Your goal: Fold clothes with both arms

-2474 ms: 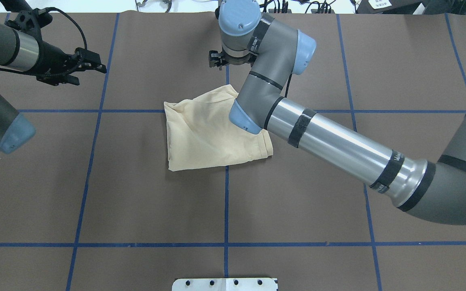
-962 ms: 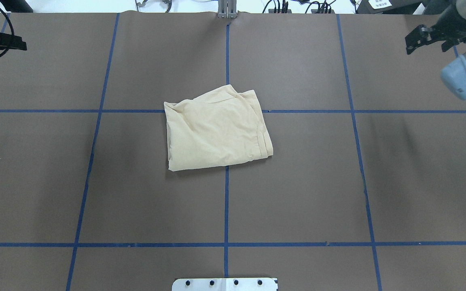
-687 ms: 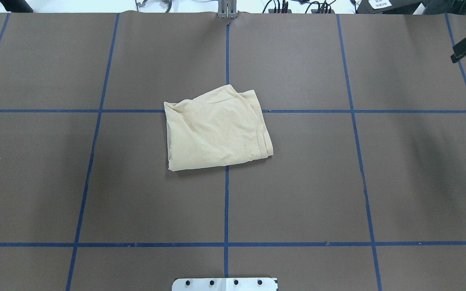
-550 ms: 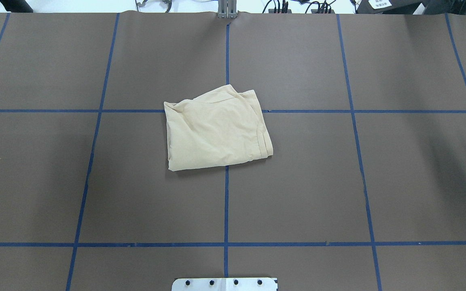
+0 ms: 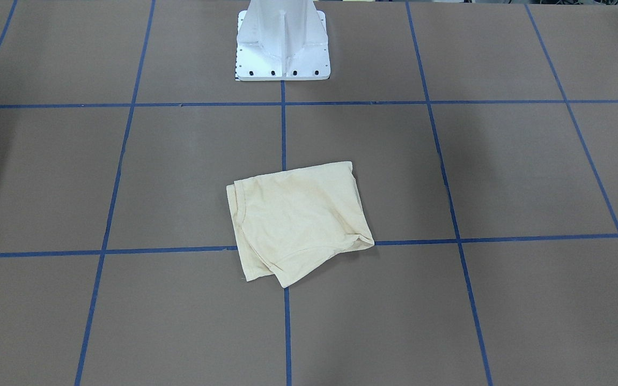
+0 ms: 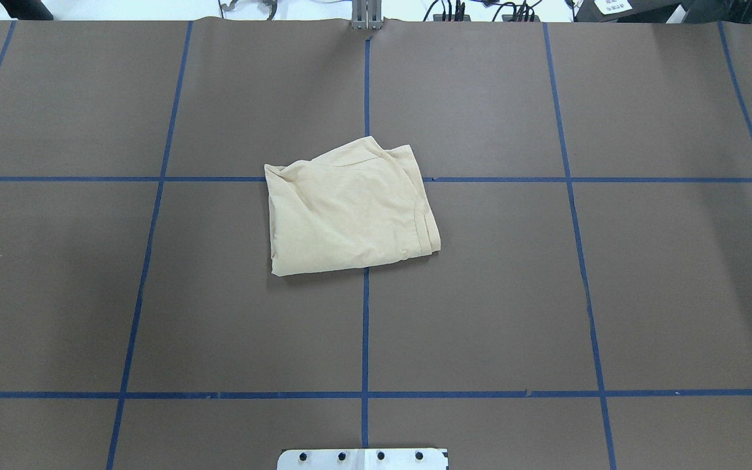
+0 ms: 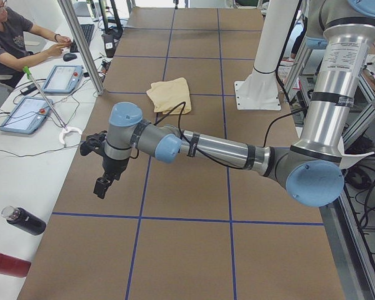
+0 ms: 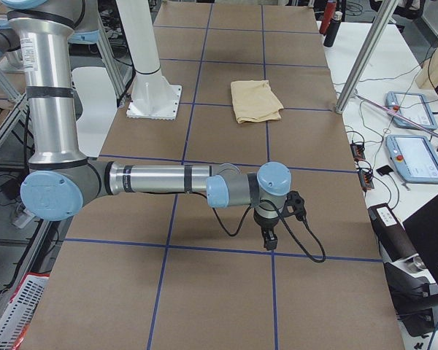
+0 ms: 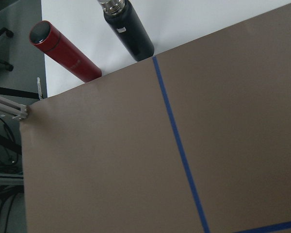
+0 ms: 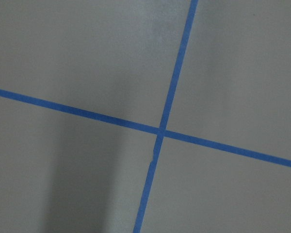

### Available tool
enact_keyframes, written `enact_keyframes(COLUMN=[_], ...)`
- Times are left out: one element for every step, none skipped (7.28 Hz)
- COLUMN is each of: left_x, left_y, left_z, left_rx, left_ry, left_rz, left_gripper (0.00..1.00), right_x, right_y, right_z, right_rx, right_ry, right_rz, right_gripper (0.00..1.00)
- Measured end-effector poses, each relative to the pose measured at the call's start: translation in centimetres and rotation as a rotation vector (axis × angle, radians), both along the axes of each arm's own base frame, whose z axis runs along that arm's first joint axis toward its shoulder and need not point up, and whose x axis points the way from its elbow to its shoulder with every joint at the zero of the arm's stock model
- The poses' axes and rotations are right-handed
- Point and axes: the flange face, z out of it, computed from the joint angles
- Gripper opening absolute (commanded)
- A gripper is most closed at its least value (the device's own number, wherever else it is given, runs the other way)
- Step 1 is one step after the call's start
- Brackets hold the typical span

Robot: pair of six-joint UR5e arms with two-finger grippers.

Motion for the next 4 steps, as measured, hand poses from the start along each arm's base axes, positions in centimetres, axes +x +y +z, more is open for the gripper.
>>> enact_keyframes(left_x=[-1.1, -1.8, -1.9, -1.3], left_y=[0.6, 1.6, 3.4, 5.8], left_z=[1.3, 3.0, 5.6, 8.1], left_rx=[-0.043, -0.106, -0.178, -0.231], left_ry=[-0.014, -0.017, 0.008, 0.071], left_rz=[0.043, 0.08, 0.102, 0.115], left_gripper=[0.99, 0.99, 0.99, 0.99], right_x=[0.4, 0.5, 0.6, 0.7], right_y=[0.8, 1.4, 2.5, 4.4], right_z=[-0.1, -1.6, -3.5, -4.1], right_rx=[-0.023, -0.057, -0.099, -0.138], right_ry=[-0.004, -0.007, -0.007, -0.004], right_rz=[0.003, 0.005, 0.006, 0.005], right_gripper=[1.0, 1.0, 1.0, 1.0])
